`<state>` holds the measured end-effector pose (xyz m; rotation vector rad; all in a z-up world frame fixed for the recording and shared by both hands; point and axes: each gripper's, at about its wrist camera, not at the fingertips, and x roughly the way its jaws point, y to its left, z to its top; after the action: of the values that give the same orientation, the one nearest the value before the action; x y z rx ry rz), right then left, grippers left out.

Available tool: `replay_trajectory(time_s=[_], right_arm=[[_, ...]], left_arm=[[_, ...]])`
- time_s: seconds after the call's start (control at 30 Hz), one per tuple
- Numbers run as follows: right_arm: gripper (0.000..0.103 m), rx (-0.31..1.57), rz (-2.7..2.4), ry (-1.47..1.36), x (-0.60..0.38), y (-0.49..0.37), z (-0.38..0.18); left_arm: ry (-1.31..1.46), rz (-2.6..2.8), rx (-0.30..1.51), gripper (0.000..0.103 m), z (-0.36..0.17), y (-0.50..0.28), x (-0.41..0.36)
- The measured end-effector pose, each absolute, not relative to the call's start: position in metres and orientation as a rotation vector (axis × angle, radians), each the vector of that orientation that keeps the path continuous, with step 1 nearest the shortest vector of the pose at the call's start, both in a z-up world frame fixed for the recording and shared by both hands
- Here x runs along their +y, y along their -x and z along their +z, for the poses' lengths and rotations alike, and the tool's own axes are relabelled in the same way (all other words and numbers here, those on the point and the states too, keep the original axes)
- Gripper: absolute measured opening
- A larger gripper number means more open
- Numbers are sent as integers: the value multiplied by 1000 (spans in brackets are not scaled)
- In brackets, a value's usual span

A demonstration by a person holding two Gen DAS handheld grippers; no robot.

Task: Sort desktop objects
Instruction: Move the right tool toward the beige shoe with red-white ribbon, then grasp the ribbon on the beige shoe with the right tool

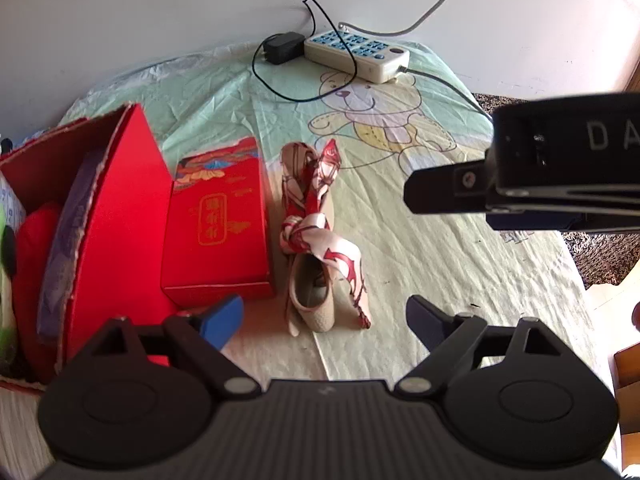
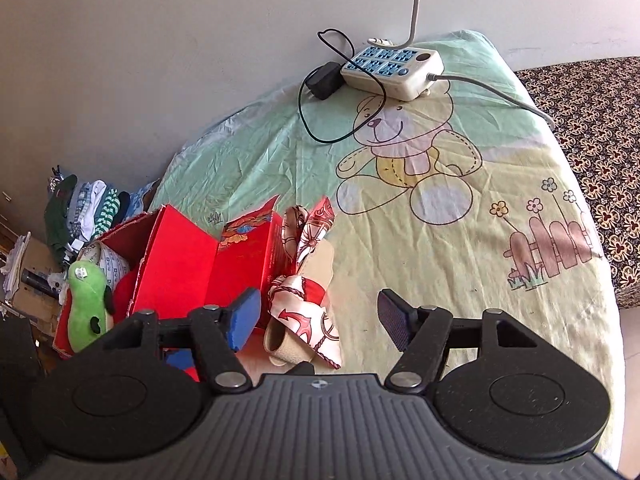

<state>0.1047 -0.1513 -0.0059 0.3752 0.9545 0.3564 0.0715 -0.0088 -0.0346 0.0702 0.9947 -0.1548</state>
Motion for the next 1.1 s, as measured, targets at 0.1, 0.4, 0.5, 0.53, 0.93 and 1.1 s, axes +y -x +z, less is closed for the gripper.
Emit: replay_trajectory(time_s=[0.1,0.4,0.5,0.53,0.93,1.1], right_arm=[[69,971,340,-335,-146,-112,-10],[70,1054,344,-286,-129,-135,-29],[70,1068,354,-294,-128,-140,-33],[70,1070,355,-298,-128,-141,-34],[70,1109,389,-297,-109,-165,-51],[70,1144,378,-285,-103,-176,-64]], left_arm=[[-86,-145,1010,88,-42,-73,-10],[-50,-141,1046,88,-59,-79,-8],[-54,-125,1043,88,-64,-80,-8],[-62,-119,1041,88,-65,-81,-9],[-39,-171,1077,88,-83,-89,-13],[-56,-197,1060,87,-83,-94,-15]])
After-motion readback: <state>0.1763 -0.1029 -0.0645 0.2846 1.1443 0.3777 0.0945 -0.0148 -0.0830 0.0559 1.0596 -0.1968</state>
